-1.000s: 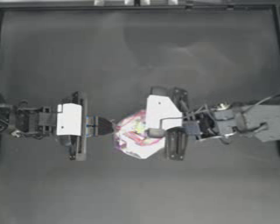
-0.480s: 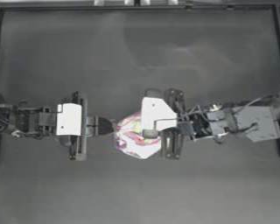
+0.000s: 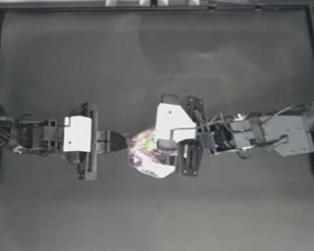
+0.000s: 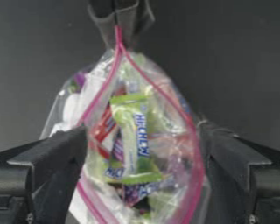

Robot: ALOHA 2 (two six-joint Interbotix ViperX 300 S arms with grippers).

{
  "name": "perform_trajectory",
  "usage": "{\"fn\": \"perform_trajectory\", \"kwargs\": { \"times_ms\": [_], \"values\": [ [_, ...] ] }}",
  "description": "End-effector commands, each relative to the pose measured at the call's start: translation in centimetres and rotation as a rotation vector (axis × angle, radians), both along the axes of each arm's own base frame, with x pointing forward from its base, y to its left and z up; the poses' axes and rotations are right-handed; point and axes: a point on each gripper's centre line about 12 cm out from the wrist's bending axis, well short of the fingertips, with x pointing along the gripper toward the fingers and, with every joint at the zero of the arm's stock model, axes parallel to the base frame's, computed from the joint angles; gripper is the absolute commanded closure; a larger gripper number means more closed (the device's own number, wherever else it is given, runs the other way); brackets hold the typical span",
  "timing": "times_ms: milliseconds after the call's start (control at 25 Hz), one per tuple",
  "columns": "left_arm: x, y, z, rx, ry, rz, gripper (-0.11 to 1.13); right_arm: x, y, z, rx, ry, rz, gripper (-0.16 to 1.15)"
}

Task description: Put candy in bag

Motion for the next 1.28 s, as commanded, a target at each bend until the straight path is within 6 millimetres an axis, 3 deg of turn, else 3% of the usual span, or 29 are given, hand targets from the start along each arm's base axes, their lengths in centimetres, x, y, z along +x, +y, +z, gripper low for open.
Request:
{"fn": "perform_trajectory", "kwargs": {
  "times_ms": [40,200,560,1280],
  "values": [
    [0.2,0.1,1.2,0.006,-0.041,0.0,0.97,-0.1,0.1,3.8,-0.005,-0.1,0.005,-0.01],
    [0.2,0.2,1.3,0.007,-0.044,0.002,0.97,-0.7,0.4,5.7,-0.012,-0.148,0.017,-0.01],
    [0.2,0.5,2.3,0.011,-0.073,0.011,0.97,-2.9,1.1,7.8,-0.004,-0.202,0.029,-0.01],
    [-1.1,0.7,4.6,0.045,-0.137,0.014,0.97,-5.2,1.7,9.3,0.006,-0.254,0.039,-0.01]
  ]
}}
